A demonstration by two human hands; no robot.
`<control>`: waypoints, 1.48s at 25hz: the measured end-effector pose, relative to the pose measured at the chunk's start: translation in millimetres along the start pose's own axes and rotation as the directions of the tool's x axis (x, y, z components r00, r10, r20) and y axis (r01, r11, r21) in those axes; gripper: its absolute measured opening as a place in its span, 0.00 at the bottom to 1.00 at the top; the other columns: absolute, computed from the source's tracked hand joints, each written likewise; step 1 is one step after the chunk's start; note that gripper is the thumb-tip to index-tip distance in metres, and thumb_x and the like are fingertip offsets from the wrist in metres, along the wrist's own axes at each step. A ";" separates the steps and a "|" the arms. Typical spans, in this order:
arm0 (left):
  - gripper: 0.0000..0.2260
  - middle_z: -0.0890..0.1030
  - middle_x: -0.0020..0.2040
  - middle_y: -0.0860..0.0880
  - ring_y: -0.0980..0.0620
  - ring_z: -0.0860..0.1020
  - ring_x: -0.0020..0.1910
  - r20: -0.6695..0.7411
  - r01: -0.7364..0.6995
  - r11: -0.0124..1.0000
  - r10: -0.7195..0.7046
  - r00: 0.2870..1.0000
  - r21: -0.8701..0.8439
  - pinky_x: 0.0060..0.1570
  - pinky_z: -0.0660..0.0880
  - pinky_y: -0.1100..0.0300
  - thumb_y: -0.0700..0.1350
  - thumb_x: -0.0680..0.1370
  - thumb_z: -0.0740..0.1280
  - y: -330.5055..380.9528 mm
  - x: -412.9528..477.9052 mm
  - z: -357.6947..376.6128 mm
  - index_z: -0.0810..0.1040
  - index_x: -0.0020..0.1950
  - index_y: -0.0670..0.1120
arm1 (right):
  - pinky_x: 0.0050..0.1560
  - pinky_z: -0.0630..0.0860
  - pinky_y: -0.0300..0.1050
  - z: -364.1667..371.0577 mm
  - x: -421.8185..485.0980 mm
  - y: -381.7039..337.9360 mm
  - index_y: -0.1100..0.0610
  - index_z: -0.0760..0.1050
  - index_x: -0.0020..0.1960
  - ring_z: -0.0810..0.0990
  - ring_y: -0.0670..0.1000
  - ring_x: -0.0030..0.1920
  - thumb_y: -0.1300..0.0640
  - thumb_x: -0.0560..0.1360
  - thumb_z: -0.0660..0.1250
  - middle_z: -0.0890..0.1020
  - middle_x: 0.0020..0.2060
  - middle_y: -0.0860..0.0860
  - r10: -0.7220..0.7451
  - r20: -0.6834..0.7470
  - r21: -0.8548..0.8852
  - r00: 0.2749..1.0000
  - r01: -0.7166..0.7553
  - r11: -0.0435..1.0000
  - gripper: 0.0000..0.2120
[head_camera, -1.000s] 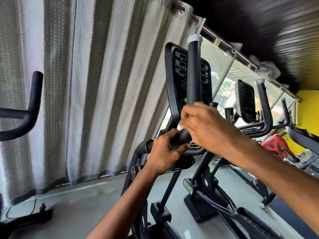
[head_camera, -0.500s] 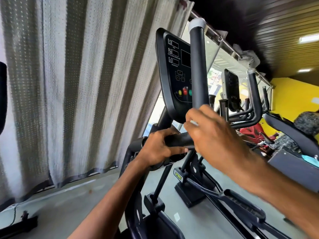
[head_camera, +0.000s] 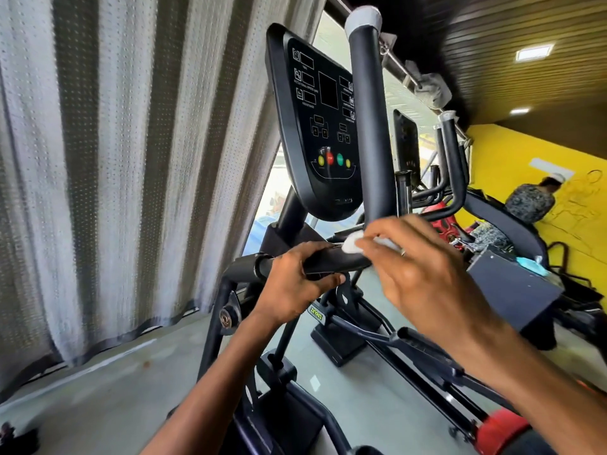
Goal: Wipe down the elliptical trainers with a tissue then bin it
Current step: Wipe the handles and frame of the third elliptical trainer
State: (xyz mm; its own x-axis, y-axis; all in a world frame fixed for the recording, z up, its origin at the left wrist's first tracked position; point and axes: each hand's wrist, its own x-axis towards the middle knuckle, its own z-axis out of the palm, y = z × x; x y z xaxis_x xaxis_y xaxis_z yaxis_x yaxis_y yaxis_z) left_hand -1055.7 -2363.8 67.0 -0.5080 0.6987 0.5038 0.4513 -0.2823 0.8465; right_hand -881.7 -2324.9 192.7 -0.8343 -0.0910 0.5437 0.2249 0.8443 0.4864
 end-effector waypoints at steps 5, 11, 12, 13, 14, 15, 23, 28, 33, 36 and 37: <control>0.20 0.82 0.52 0.57 0.75 0.77 0.49 -0.097 0.006 0.997 0.002 0.995 0.076 0.48 0.66 0.82 0.43 0.72 0.79 -5.2 -2.4 1.0 0.82 0.64 0.48 | 0.43 0.81 0.52 11.0 18.1 -26.8 0.65 0.82 0.44 0.78 0.59 0.48 0.72 0.66 0.66 0.81 0.45 0.58 0.049 0.141 -0.087 0.989 -0.037 0.996 0.11; 0.22 0.73 0.28 0.62 0.73 0.74 0.31 -0.100 0.031 0.996 -0.023 0.995 0.081 0.33 0.67 0.77 0.30 0.73 0.71 5.2 -9.8 -3.2 0.69 0.36 0.56 | 0.47 0.78 0.50 20.2 63.1 -64.7 0.63 0.81 0.56 0.74 0.60 0.60 0.69 0.75 0.65 0.78 0.52 0.58 0.185 0.426 -0.175 0.886 -0.120 0.977 0.12; 0.24 0.73 0.28 0.62 0.74 0.74 0.31 -0.085 0.016 0.997 -0.010 0.996 0.078 0.33 0.67 0.77 0.29 0.72 0.71 5.7 -11.4 -5.1 0.68 0.36 0.57 | 0.49 0.77 0.49 19.5 64.4 -66.6 0.63 0.79 0.60 0.72 0.60 0.63 0.68 0.78 0.62 0.77 0.55 0.58 0.201 0.460 -0.179 0.865 -0.131 0.975 0.13; 0.24 0.73 0.30 0.62 0.75 0.74 0.32 -0.065 0.012 0.996 -0.006 0.998 0.090 0.34 0.67 0.78 0.29 0.72 0.71 4.2 -11.6 -6.5 0.68 0.37 0.57 | 0.50 0.76 0.49 15.0 62.8 -66.5 0.63 0.78 0.61 0.72 0.59 0.64 0.68 0.79 0.61 0.77 0.56 0.57 0.209 0.465 -0.181 0.860 -0.138 0.974 0.14; 0.21 0.74 0.33 0.62 0.75 0.75 0.33 -0.044 -0.012 0.994 0.016 0.999 0.105 0.35 0.68 0.78 0.29 0.72 0.71 3.6 -12.5 -9.6 0.72 0.40 0.56 | 0.51 0.76 0.49 10.7 59.9 -65.2 0.62 0.78 0.62 0.71 0.59 0.64 0.68 0.79 0.60 0.77 0.56 0.57 0.206 0.459 -0.176 0.864 -0.138 0.975 0.14; 0.19 0.76 0.36 0.62 0.76 0.76 0.35 -0.015 -0.019 0.995 0.021 1.000 0.100 0.37 0.68 0.78 0.29 0.71 0.72 -0.5 -11.9 -11.3 0.77 0.45 0.54 | 0.53 0.75 0.49 8.3 54.6 -63.3 0.62 0.78 0.62 0.70 0.59 0.65 0.68 0.79 0.60 0.77 0.57 0.57 0.192 0.455 -0.171 0.870 -0.126 0.977 0.15; 0.28 0.69 0.25 0.59 0.69 0.74 0.29 -0.033 0.004 0.986 0.002 0.999 0.167 0.33 0.65 0.76 0.28 0.70 0.72 3.5 -11.9 -11.8 0.63 0.31 0.57 | 0.57 0.74 0.48 25.9 63.6 -79.3 0.60 0.79 0.62 0.71 0.58 0.65 0.65 0.81 0.60 0.80 0.57 0.57 0.198 0.535 -0.210 0.822 -0.097 0.973 0.13; 0.18 0.72 0.31 0.63 0.73 0.76 0.34 -0.028 -0.025 0.985 0.031 0.999 0.171 0.36 0.67 0.78 0.28 0.71 0.73 0.7 -13.2 -10.5 0.71 0.39 0.49 | 0.55 0.76 0.48 19.0 55.2 -68.2 0.59 0.79 0.61 0.69 0.60 0.67 0.64 0.81 0.60 0.81 0.55 0.57 0.252 0.468 -0.248 0.847 -0.148 0.957 0.13; 0.11 0.77 0.38 0.51 0.49 0.70 0.40 -0.074 0.085 0.955 -0.067 0.995 0.284 0.35 0.61 0.64 0.34 0.73 0.73 -31.2 -4.3 -12.7 0.80 0.54 0.34 | 0.55 0.74 0.48 50.7 67.0 -80.7 0.60 0.78 0.63 0.71 0.59 0.64 0.65 0.81 0.59 0.80 0.57 0.58 0.186 0.512 -0.217 0.839 -0.084 0.973 0.14; 0.19 0.83 0.52 0.46 0.46 0.80 0.49 -0.099 0.177 0.961 -0.159 0.982 0.211 0.46 0.69 0.60 0.38 0.73 0.74 -50.3 -6.0 -18.5 0.78 0.64 0.41 | 0.57 0.73 0.49 55.7 72.3 -72.2 0.60 0.77 0.63 0.71 0.59 0.65 0.65 0.81 0.58 0.79 0.58 0.57 0.201 0.516 -0.168 0.833 -0.132 0.977 0.14; 0.22 0.84 0.54 0.46 0.46 0.81 0.52 -0.114 0.195 0.963 -0.176 0.978 0.185 0.48 0.71 0.61 0.39 0.73 0.75 -56.9 -7.3 -20.8 0.78 0.66 0.44 | 0.58 0.73 0.49 58.8 72.0 -71.0 0.60 0.77 0.63 0.71 0.59 0.65 0.65 0.81 0.57 0.79 0.58 0.57 0.197 0.514 -0.172 0.835 -0.125 0.977 0.14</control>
State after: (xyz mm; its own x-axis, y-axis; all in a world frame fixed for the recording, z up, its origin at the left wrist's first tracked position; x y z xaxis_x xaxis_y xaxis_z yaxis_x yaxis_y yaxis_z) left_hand -1092.9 -2366.5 18.7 -0.6594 0.6581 0.3634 0.4714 -0.0147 0.8818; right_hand -987.4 -2360.3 157.1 -0.9111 0.3614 0.1983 0.4101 0.7457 0.5251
